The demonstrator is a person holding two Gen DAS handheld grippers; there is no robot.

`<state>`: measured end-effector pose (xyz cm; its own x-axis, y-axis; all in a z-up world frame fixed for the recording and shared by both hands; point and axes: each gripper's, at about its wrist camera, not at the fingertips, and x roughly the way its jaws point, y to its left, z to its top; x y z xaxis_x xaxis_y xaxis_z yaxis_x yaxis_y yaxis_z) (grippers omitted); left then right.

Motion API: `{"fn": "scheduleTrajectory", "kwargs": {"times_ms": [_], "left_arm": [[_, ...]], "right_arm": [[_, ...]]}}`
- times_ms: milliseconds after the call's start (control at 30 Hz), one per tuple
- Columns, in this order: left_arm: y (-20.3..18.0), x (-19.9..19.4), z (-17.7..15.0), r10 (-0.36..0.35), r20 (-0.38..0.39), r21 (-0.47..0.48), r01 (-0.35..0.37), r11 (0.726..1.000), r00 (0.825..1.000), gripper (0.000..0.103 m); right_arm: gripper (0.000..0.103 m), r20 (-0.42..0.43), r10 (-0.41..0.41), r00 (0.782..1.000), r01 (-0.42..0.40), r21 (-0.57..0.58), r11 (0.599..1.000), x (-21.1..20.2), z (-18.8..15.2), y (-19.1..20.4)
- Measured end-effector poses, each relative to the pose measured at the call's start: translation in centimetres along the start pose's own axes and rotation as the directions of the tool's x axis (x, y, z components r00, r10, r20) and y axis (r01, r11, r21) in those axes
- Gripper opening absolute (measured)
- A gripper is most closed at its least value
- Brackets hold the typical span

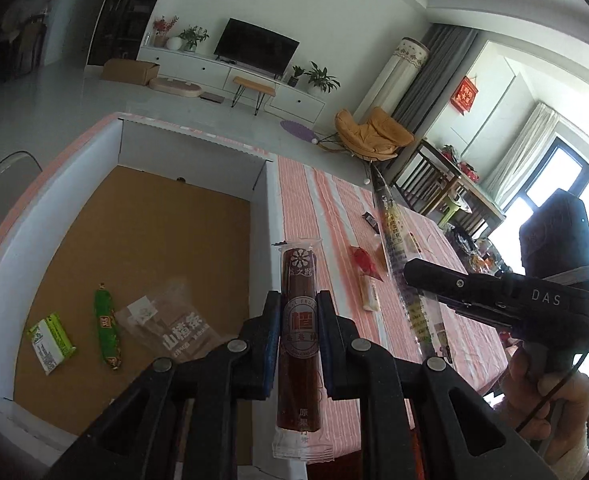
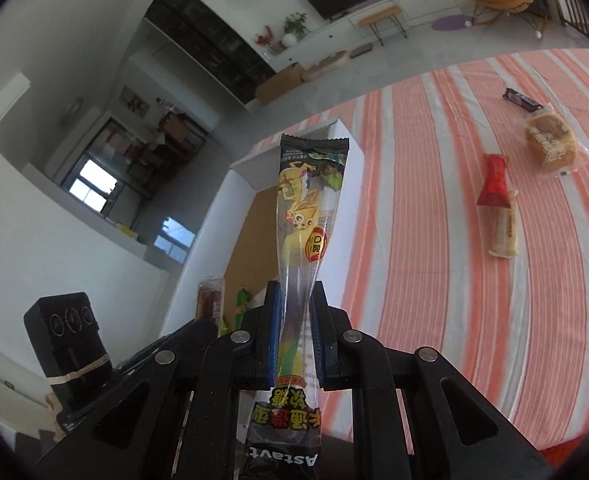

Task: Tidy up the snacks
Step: 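Carry the sausage and black pouch over the box and open both tools, then move both tools back over the table toward the cake bar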

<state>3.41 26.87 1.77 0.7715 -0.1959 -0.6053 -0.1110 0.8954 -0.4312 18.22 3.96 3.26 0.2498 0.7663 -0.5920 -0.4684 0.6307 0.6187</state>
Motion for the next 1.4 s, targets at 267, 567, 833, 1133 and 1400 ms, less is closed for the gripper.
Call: {"fn": "scheduleTrajectory", "kwargs": {"times_ms": [267,567,833,1133,1400], "left_arm": [[9.9,0.0,-1.3,0.359,0.040,-0.145,-0.350,0.926,0.933,0.083],[2.8,4.7,-3.0,0.237,0.036,-0.008,-0.237,0.971,0.971,0.088],[-12.8,11.8,-6.7,-0.060,-0.162,0.217,0.094,0.972,0.985,0.102],[-19.6,22.7,-10.3,0.110,-0.157,0.443,-0.029,0.896,0.981,0.102],[-15.7,28.8,-11.4,0.274,-0.141,0.475,-0.178,0.862,0.951,0.102]], "right_arm": [[0.073,-0.098,0.134,0.986,-0.142,-0.082,0.986,9.0,0.0,4.5],[0.073,0.219,-0.609,0.762,0.647,-0.266,0.714,4.2,-3.6,-9.6],[0.073,0.156,-0.864,0.479,0.874,0.005,0.485,-2.9,-6.4,-24.1],[0.073,0.104,-0.883,0.458,0.867,0.167,0.469,-6.1,-8.0,-26.0],[0.073,0.096,-0.884,0.458,0.879,0.100,0.467,-4.7,-8.5,-25.9]]}}
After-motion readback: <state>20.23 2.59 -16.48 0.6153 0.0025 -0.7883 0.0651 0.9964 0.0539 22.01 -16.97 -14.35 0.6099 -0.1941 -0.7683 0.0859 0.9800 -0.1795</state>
